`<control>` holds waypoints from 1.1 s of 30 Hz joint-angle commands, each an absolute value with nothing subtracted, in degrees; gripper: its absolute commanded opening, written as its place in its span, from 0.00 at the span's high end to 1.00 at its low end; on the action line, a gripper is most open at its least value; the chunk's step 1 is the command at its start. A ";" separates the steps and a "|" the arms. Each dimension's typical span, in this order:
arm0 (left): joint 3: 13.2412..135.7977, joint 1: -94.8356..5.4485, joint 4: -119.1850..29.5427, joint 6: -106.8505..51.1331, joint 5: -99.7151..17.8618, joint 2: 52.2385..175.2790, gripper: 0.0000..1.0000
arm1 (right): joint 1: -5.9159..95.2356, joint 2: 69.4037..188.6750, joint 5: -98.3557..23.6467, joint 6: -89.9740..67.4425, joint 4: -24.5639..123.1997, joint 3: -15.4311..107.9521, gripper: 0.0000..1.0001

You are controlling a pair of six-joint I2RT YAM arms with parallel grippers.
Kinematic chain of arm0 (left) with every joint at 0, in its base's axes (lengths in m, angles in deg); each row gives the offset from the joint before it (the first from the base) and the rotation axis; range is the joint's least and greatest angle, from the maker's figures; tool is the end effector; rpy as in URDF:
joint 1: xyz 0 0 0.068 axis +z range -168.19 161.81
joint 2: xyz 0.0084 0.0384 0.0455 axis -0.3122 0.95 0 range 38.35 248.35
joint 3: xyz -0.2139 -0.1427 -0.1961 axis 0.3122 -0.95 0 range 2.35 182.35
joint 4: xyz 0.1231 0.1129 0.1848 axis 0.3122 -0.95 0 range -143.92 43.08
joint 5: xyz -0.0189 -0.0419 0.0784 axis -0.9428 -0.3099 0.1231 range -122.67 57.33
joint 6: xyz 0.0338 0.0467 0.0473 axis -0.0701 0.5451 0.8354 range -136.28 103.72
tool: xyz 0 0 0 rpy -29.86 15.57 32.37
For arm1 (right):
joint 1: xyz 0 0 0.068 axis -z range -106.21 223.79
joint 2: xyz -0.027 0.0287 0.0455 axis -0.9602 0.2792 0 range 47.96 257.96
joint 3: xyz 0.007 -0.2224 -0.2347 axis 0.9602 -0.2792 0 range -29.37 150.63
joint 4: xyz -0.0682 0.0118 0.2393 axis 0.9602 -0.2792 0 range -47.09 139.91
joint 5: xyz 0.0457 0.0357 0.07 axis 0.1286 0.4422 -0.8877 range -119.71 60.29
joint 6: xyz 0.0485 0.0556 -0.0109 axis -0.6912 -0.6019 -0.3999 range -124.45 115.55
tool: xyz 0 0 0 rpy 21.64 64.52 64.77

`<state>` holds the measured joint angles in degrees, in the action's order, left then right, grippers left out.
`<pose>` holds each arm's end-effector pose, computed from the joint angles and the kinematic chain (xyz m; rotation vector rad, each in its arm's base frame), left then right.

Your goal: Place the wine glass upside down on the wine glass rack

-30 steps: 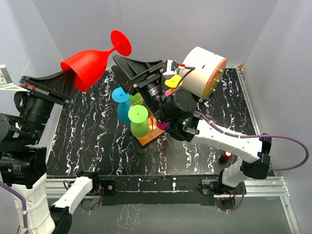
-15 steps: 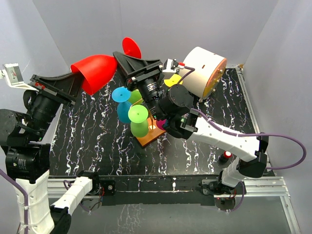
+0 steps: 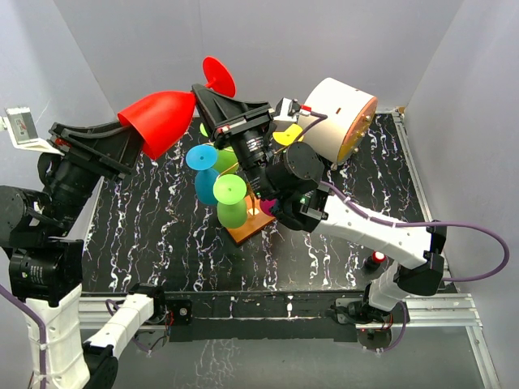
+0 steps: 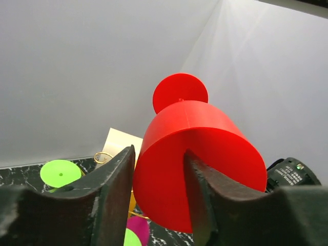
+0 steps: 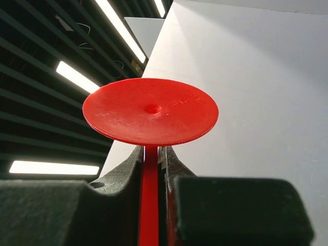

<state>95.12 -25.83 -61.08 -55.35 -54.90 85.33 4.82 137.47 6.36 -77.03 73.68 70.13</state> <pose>0.0318 -0.0281 0.6216 0.0711 1.1065 -0.9310 0.1560 0.3030 0.5980 0.7215 1.1044 1.8694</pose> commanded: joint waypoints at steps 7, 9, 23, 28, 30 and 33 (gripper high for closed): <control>95.63 -26.11 -64.40 -53.64 -45.23 81.42 0.36 | 4.62 140.65 8.19 -68.29 76.32 79.01 1.00; 95.53 -26.10 -66.43 -53.28 -39.94 80.41 0.36 | 4.62 141.80 8.81 -65.21 77.40 80.65 1.00; 94.98 -26.09 -77.38 -62.55 -14.10 74.55 0.35 | 4.62 144.03 6.78 -39.12 84.15 79.10 1.00; 97.46 -26.16 -76.41 -64.27 -20.18 77.14 0.34 | 4.64 143.49 -0.48 -31.27 86.73 75.44 1.00; 99.32 -26.22 -76.52 -65.53 -25.43 79.58 0.33 | 4.62 142.80 -3.17 -29.33 87.69 73.36 1.00; 102.45 -26.21 -77.13 -69.10 -33.71 83.70 0.32 | 4.57 141.74 -8.62 -25.31 88.69 71.14 1.00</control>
